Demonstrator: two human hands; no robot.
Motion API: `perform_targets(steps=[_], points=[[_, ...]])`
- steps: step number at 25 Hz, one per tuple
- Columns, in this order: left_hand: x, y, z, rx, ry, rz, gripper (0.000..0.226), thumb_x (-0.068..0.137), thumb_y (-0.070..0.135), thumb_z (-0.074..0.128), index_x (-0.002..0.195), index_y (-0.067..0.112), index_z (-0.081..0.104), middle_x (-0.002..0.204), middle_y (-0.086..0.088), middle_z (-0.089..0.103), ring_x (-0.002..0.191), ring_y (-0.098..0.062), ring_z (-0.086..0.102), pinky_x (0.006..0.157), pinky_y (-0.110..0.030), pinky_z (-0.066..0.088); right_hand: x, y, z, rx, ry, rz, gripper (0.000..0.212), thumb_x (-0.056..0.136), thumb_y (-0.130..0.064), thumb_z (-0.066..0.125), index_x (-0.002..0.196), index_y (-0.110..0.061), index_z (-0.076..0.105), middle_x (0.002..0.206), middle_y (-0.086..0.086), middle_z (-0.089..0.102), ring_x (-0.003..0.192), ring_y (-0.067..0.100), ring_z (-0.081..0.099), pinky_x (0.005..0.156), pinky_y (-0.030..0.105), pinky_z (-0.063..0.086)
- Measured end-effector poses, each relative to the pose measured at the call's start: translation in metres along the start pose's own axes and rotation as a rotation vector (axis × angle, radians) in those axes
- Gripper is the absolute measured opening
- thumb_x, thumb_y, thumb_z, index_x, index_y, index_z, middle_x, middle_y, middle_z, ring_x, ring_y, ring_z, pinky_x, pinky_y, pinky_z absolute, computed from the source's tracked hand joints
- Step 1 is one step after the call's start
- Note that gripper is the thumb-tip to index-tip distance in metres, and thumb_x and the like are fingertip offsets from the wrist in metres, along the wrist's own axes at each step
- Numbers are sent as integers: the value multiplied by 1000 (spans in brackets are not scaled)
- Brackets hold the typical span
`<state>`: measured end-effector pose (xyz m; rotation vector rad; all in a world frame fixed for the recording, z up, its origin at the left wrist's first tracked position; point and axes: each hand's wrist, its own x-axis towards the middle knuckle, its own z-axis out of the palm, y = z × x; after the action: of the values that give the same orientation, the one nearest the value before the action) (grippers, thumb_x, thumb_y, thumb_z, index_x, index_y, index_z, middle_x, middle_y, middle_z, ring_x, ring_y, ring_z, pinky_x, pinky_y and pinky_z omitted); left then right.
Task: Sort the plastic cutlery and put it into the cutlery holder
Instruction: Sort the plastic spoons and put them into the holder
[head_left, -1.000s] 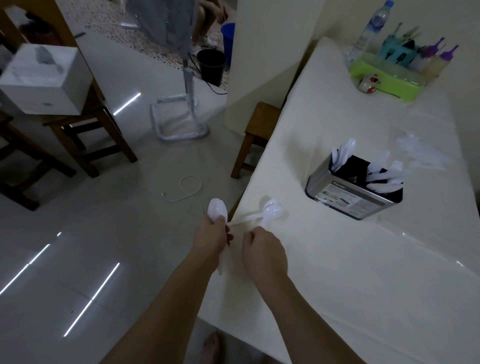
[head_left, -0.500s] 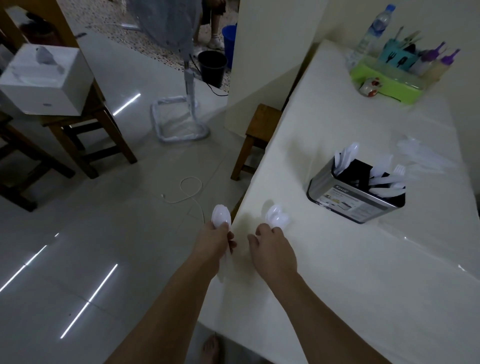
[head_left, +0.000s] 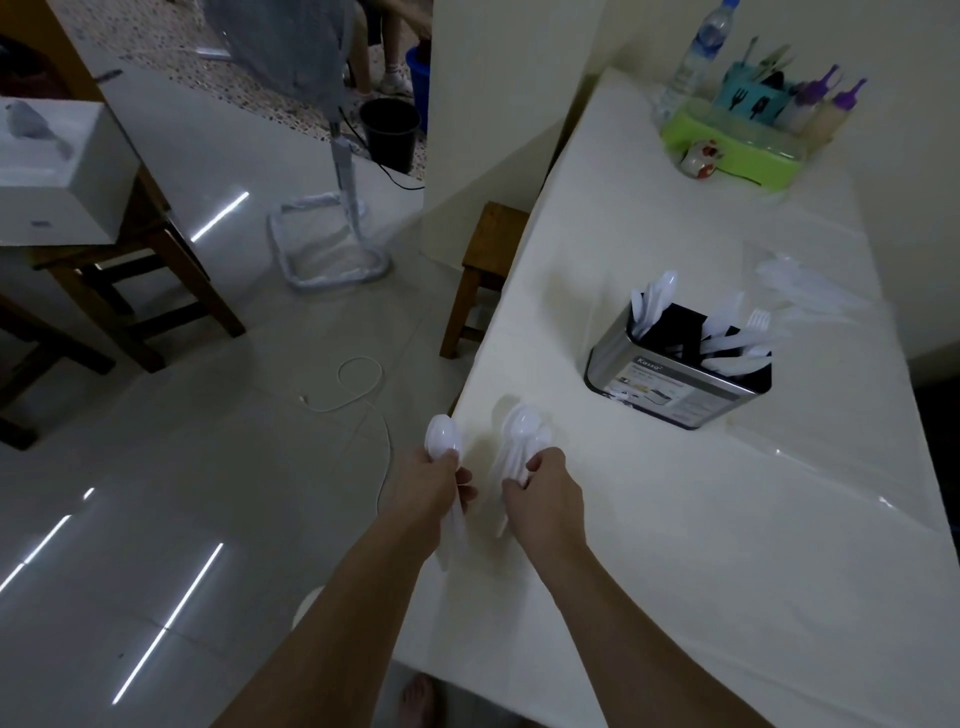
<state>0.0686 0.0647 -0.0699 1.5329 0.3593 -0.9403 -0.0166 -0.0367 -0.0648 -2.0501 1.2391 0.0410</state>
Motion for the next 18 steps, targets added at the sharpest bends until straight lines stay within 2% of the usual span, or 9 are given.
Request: perform_targets(steps=[4,9,13,15,18], points=[[-1,0,1,-1,12,-19,24,100,21,48,119,7,53,84,-12,66,66,-24,64,68,-39,52,0,-4,5,26,32,33,29,89,-20,64,107,-15,42,94,6,65,84,25,66,65,31,50],[1,1,-1,18,7,-11,24,100,21,49,119,7,53,85,-11,67,69,-25,66,72,-41,55,-1,-10,10,-105,71,-16,21,91,-31,61,103,-17,50,90,0,64,79,19,62,64,30,50],[3,-2,-5,28,10,2,22,98,23,49,99,5,62,84,-14,70,77,-33,70,88,-56,56,-3,-17,16,-182,63,-50,31,90,-45,61,103,-17,52,94,-1,62,82,20,62,65,30,47],[2,-2,-6,23,16,5,21,98,21,49,90,7,62,83,-15,70,80,-35,70,90,-59,54,-4,-21,19,-213,45,-50,36,89,-47,61,106,-17,51,97,0,60,85,22,62,65,31,45],[4,-3,-8,-12,12,7,21,99,19,47,88,7,61,85,-17,69,79,-34,68,90,-59,54,-2,-28,21,-246,31,-44,36,90,-41,62,111,-16,49,100,3,60,87,24,62,65,31,41]])
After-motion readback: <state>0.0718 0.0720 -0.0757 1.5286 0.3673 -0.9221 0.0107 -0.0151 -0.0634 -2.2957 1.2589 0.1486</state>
